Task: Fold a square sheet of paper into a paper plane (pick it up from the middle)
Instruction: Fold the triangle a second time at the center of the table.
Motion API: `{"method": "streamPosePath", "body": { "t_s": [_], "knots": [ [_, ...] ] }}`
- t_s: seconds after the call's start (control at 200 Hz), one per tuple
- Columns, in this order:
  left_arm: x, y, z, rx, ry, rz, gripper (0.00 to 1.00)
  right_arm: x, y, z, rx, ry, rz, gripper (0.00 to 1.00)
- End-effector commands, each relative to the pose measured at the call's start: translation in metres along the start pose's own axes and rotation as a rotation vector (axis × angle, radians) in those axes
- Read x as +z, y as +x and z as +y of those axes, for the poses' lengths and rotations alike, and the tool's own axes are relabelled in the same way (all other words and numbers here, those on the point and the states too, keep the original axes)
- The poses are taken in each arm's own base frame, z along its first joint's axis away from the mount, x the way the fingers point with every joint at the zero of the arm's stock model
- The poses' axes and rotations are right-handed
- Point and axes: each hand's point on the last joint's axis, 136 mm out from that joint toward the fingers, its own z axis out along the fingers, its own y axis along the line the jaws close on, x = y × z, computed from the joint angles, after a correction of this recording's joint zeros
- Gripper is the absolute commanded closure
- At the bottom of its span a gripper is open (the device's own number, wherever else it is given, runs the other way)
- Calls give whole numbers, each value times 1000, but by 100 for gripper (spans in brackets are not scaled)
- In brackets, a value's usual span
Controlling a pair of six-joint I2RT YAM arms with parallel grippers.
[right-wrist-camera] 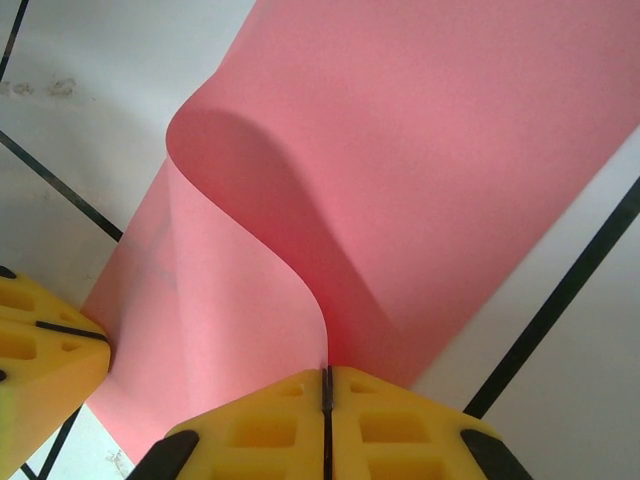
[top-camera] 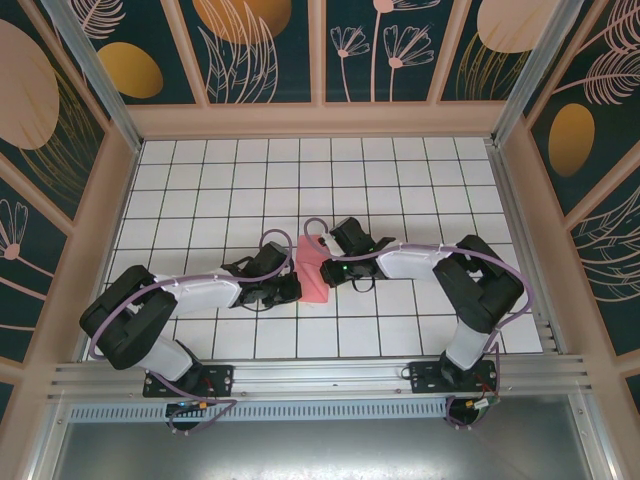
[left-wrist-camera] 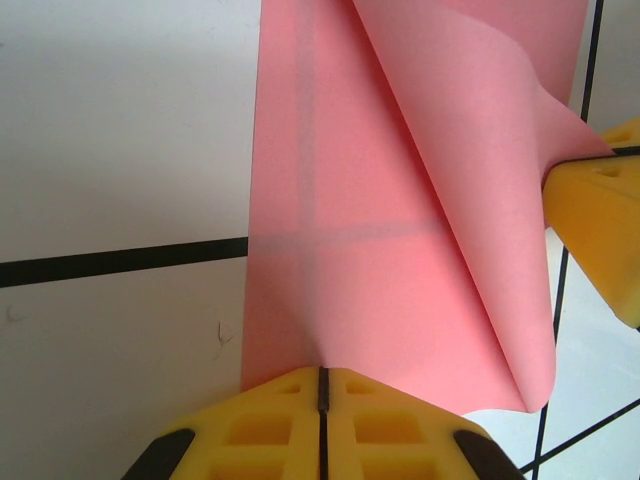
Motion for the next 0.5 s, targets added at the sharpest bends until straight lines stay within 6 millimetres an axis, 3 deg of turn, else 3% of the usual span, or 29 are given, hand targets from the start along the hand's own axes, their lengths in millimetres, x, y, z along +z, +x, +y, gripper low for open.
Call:
{"method": "streamPosePath", "body": {
  "t_s": [0.0, 0.495],
  "knots": [
    [5, 7, 23, 1, -103, 21, 91, 2, -3, -6, 8, 23, 2, 90],
    [5, 7, 24, 2, -104, 23, 91, -4, -4, -8, 23, 42, -2, 90]
  ]
}}
